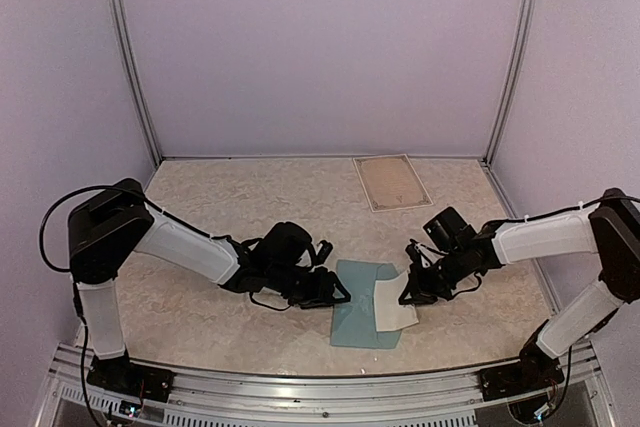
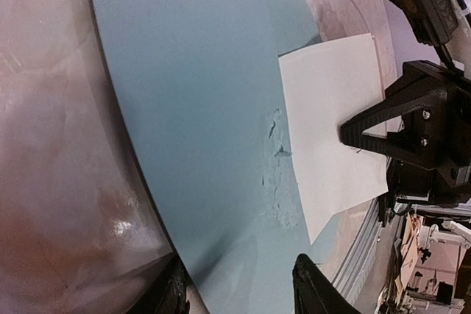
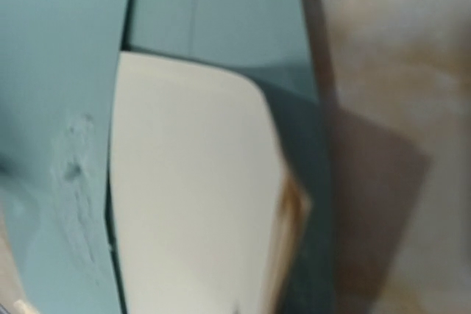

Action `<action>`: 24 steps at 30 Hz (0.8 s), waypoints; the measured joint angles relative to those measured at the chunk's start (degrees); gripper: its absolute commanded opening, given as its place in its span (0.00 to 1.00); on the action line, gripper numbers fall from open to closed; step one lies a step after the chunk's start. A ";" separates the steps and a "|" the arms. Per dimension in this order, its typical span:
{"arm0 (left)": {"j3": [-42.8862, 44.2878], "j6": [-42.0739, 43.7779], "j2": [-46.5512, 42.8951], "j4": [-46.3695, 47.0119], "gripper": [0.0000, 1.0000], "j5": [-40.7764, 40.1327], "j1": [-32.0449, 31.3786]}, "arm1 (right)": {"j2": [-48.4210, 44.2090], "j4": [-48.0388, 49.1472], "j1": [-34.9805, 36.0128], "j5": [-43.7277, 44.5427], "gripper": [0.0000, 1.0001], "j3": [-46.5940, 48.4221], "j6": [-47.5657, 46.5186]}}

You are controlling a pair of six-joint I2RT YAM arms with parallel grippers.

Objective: Place the letter into the envelope and seal it

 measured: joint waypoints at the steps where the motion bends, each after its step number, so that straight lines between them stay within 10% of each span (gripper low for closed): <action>1: 0.00 0.15 0.07 0.02 0.46 0.17 0.04 | 0.35 0.57 0.00 -0.13 0.00 0.00 0.37; 24: 1.57 1.38 2.29 0.63 0.31 3.32 0.90 | 9.33 16.35 2.71 -2.29 0.00 2.71 8.41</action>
